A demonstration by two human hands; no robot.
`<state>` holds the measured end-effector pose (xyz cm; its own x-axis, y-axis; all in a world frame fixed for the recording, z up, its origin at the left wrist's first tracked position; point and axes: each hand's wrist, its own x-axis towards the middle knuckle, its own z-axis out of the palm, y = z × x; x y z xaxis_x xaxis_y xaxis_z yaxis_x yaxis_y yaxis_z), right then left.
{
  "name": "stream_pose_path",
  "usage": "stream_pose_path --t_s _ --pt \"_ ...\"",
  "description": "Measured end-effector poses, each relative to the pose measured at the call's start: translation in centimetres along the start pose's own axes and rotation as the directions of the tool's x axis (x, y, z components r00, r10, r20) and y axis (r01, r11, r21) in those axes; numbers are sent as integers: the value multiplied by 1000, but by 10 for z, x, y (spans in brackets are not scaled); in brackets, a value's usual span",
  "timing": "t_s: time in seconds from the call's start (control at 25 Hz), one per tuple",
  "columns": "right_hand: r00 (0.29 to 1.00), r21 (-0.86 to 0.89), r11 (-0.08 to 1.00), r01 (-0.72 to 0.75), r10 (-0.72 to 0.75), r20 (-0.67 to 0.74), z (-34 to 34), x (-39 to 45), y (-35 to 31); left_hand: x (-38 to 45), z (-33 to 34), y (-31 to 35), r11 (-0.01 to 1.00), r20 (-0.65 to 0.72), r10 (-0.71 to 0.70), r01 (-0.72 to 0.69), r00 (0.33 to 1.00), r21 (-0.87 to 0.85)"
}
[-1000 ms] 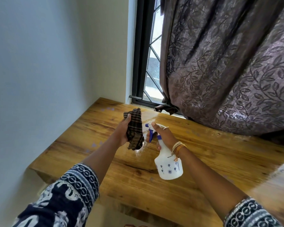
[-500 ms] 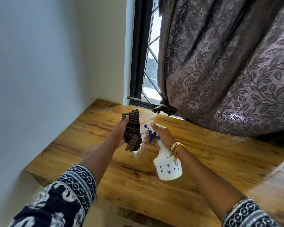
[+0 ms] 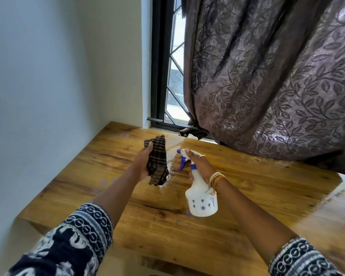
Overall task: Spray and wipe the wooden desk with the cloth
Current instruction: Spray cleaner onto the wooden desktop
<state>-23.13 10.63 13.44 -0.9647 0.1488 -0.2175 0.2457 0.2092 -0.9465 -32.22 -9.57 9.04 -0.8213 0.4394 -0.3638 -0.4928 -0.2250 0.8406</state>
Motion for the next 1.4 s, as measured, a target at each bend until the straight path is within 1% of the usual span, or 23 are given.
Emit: stream_pose_path --t_s 0.12,0.2,0.32,0.4,0.48,0.56,0.8,1.16,1.32,1.4 --pt "999 150 988 -24 30 -39 -26 6 14 5 5 -6 1000 14 -18 18 1000 6" --pt "996 213 977 -21 39 -83 -44 7 20 10 9 -11 1000 12 -30 30 999 5" --pt "979 269 963 10 46 -198 -65 10 21 16 17 -15 999 4 -38 38 999 1" --pt "957 272 962 30 51 -284 -79 13 26 20 22 -17 999 6 -46 46 999 -1" --pt "939 275 960 58 41 -341 -92 17 31 25 24 -17 999 4 -50 50 999 -3" --pt "931 295 953 75 39 -362 -102 19 37 29 26 -18 998 12 -55 55 998 1" --pt "930 414 907 72 89 -356 -113 15 55 36 31 -26 997 20 -79 78 997 14" --pt "932 361 927 105 36 -362 -121 -1 66 32 44 -36 994 2 -97 97 995 43" --pt "882 188 980 64 33 -471 -121 -14 58 26 52 -39 995 -27 -84 86 996 57" --pt "849 169 983 66 34 -528 -121 -18 60 21 57 -42 994 -43 -89 91 995 57"
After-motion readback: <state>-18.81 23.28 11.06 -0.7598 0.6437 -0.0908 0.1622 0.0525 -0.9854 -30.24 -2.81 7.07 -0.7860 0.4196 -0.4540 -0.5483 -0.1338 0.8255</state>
